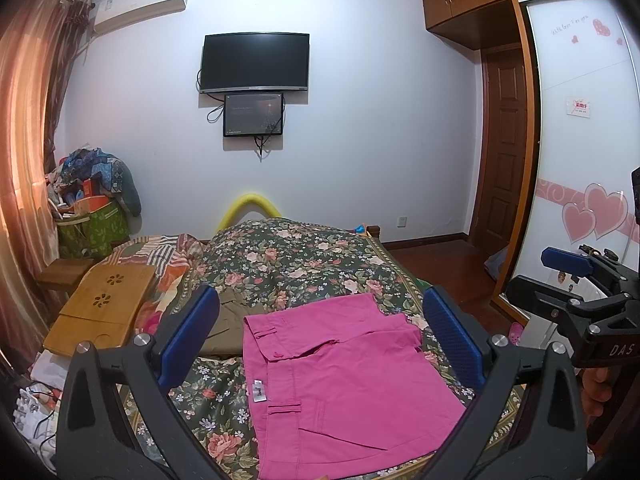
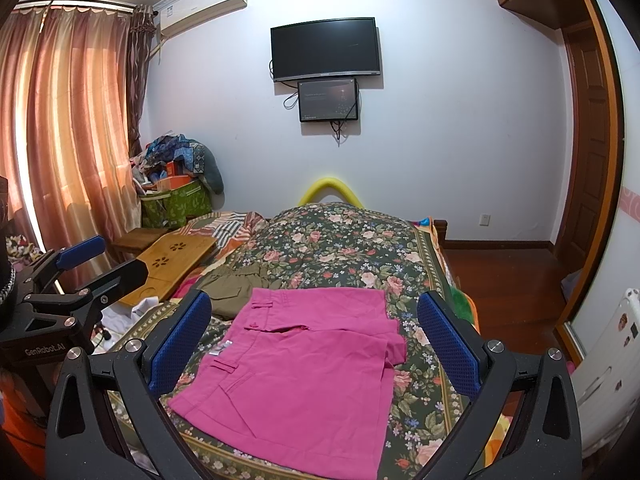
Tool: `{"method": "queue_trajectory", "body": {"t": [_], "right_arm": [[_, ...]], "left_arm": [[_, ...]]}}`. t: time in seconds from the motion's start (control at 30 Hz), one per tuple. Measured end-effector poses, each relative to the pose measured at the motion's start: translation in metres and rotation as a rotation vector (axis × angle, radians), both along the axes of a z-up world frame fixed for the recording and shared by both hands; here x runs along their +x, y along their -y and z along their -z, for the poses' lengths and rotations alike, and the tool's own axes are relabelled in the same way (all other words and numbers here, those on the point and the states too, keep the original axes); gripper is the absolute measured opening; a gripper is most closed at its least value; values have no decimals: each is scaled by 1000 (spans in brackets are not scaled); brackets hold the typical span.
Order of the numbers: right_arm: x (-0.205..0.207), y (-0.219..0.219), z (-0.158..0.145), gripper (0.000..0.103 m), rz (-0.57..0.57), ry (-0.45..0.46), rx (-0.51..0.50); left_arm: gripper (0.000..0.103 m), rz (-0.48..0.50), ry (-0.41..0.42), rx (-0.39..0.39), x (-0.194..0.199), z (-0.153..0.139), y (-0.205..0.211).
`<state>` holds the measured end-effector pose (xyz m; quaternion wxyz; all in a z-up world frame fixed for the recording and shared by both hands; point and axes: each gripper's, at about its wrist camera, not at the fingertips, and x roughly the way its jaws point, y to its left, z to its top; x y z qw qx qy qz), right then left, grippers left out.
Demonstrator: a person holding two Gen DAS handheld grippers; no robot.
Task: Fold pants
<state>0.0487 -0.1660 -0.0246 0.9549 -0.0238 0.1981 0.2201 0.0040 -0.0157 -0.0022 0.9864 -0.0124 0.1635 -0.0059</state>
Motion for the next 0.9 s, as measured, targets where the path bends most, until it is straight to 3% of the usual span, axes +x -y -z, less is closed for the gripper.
{"method": "queue_trajectory", "body": {"t": [0.57,0.73,0.9], "right_arm": [[5,-2,4,103,-2,-13,-4],[18,1,13,103,16,-24,-24],[53,8,42,103,75,-80,-82]], "left_arm": [[103,6,-14,-11,10,4,-1],[103,15,-33,-12,25,18,-9],[103,-9,-115,-28,64,45,-26]]}}
